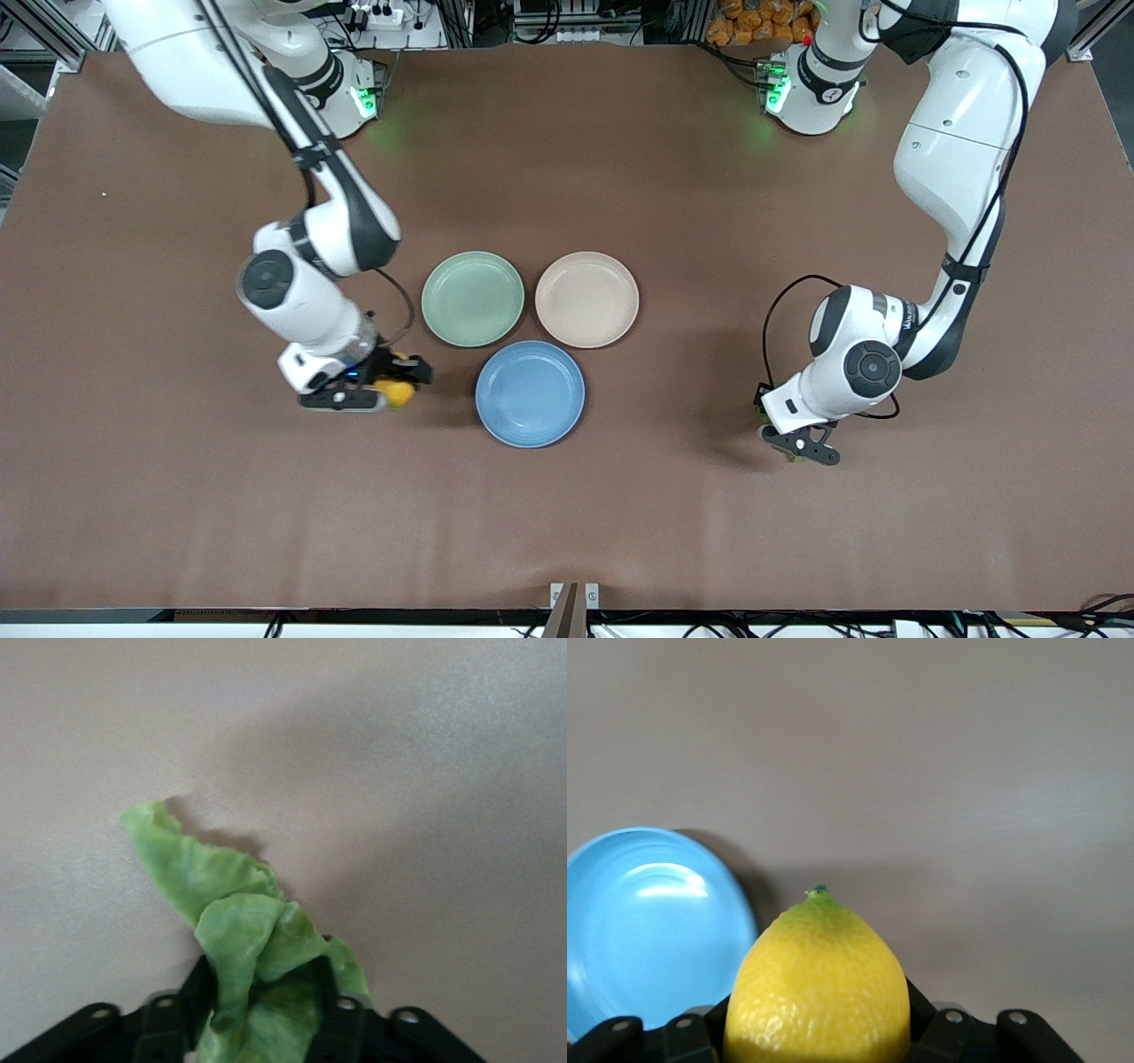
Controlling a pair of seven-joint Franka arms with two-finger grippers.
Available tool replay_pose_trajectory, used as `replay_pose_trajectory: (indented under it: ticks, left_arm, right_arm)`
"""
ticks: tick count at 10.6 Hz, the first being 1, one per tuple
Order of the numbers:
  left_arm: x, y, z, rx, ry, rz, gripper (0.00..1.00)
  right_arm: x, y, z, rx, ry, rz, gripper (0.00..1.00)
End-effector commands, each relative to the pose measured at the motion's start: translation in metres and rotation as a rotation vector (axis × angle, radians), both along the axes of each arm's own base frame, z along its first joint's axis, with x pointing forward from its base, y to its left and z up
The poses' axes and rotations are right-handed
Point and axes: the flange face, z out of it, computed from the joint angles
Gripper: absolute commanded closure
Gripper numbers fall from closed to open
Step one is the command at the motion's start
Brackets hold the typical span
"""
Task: Place lemon and lettuce in plates
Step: 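Carry the lemon over the blue plate while the left gripper lifts the lettuce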
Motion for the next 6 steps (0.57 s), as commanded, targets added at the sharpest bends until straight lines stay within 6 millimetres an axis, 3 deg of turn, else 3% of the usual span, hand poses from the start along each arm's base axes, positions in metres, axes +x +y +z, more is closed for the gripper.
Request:
replay_pose_trajectory:
  ticks: [1,3,6]
  left_arm:
    - [-0.003,-0.010,0.001,-0.027,0.017,0.009,1.00]
    - [-0.002,-0.010,0.014,-0.018,0.018,0.059,1.00]
    - [-0.010,-0.042,0.048,-0.019,0.001,0.162,1.00]
  right_arm:
    - [0.017,0.061,-0.017,0.040,-0.010,-0.039,0.83]
    - [0.006,0.108,-0.044,0.051,0.008,-0.023,0.82]
    - [-0.011,0.156,-0.072,0.062,-0.003,-0.018,0.81]
